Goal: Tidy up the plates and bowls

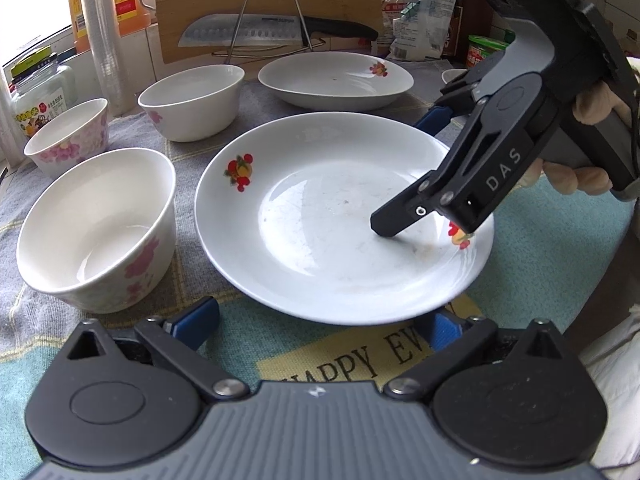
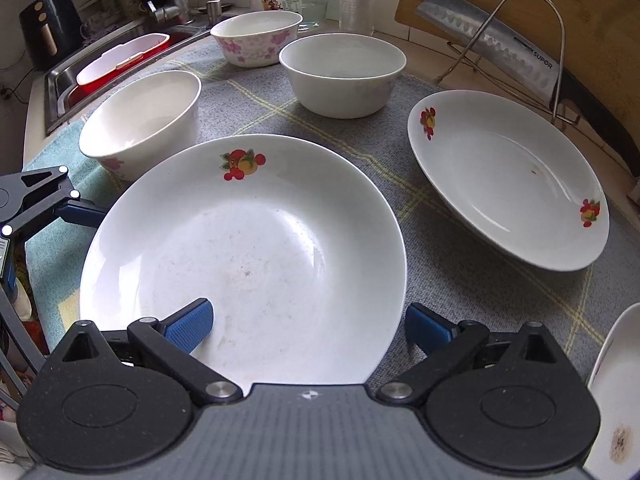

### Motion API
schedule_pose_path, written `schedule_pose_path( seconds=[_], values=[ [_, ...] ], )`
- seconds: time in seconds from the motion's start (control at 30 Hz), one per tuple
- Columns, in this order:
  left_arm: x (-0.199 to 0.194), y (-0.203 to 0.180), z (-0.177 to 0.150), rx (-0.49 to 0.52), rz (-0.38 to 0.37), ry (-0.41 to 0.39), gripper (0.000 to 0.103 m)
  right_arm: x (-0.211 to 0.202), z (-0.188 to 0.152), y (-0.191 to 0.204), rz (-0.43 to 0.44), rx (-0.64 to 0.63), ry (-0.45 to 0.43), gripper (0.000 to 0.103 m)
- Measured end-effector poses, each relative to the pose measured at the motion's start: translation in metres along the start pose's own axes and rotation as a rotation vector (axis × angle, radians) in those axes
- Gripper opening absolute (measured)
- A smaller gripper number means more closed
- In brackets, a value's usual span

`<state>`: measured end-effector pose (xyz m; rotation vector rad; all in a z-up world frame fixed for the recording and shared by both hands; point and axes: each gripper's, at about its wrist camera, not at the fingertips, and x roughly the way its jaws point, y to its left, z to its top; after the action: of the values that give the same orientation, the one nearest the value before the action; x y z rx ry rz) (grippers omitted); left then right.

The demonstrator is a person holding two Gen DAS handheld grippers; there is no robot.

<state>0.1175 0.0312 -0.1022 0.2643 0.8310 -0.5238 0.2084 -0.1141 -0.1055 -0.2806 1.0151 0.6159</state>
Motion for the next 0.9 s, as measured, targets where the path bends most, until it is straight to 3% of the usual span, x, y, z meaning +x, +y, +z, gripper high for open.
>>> schedule_pose_path(
  seconds=[0.5,0.9],
  values=[
    [0.001,0.006,-0.004,0.107,-0.09,-0.064,0.102,0.002,0.004,0.001,-0.017,0.028,-0.004,0.103],
    [0.0,0.007,-0.006,0.12,-0.107,-0.079,0.102,0.003,0.021,-0.023,0.115,0.117,0.034,0.103]
  ],
)
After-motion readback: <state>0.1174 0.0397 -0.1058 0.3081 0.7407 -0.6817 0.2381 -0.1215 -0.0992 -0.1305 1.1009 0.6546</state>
